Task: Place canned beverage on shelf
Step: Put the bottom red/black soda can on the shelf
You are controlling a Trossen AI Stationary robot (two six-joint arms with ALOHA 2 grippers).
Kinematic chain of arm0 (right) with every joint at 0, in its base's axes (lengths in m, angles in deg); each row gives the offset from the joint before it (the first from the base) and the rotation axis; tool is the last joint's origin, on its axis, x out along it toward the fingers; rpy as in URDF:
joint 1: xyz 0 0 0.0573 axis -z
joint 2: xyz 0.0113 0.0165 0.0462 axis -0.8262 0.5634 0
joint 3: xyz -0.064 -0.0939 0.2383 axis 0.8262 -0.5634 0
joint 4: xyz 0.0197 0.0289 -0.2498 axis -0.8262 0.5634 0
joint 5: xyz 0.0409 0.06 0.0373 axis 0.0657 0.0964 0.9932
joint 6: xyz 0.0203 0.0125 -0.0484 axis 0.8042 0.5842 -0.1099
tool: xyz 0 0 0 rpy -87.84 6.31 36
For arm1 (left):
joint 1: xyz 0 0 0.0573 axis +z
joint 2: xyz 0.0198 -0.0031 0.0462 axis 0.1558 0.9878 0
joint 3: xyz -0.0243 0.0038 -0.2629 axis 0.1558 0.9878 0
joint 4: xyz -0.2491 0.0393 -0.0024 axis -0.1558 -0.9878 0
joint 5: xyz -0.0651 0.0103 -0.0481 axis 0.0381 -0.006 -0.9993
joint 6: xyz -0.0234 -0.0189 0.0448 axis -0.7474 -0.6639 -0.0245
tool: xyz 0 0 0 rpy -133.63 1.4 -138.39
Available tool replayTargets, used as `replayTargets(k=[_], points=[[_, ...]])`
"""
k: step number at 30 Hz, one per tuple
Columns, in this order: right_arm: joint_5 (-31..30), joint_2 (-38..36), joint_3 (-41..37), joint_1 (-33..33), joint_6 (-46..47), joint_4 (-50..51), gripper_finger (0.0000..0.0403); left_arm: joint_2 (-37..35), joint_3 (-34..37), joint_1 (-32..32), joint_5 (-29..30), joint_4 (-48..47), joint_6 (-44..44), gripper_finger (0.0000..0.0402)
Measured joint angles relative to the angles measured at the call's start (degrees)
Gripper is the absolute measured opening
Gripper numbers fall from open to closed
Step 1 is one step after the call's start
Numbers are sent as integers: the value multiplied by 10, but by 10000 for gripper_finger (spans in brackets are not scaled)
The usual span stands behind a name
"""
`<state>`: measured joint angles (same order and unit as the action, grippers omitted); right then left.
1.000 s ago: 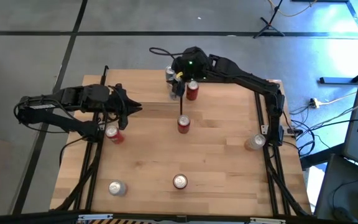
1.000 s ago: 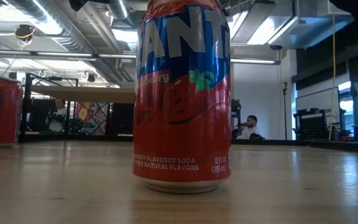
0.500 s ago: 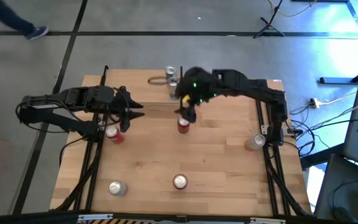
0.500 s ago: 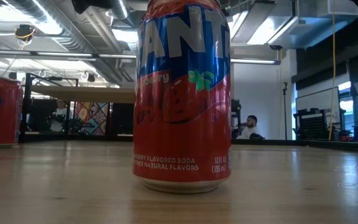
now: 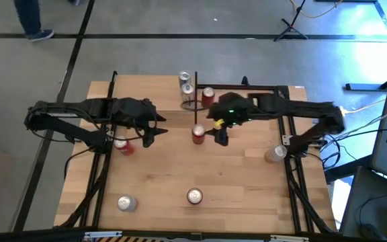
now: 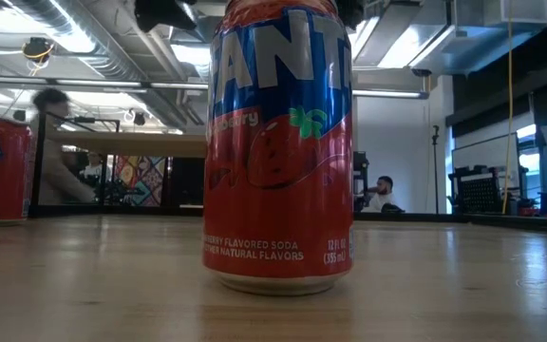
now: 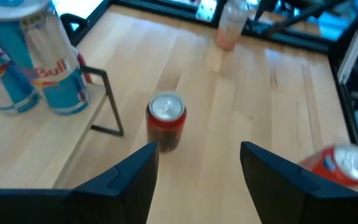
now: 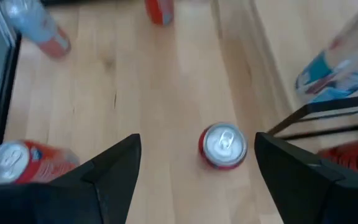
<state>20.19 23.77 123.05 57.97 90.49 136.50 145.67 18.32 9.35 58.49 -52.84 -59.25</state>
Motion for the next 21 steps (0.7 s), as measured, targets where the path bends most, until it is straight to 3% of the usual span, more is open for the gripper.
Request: replayTargets(k=[7,15,21], points=[[3,-102,-232,20,5,-187,301,54,0,-27,38,64,-31,224],[14,-96,-326,18,8,-208,301,131,0,-49,82,102,-70,224],[-38,-85,-373,19,6,-238,301,203,0,-37,107,178,-74,224]])
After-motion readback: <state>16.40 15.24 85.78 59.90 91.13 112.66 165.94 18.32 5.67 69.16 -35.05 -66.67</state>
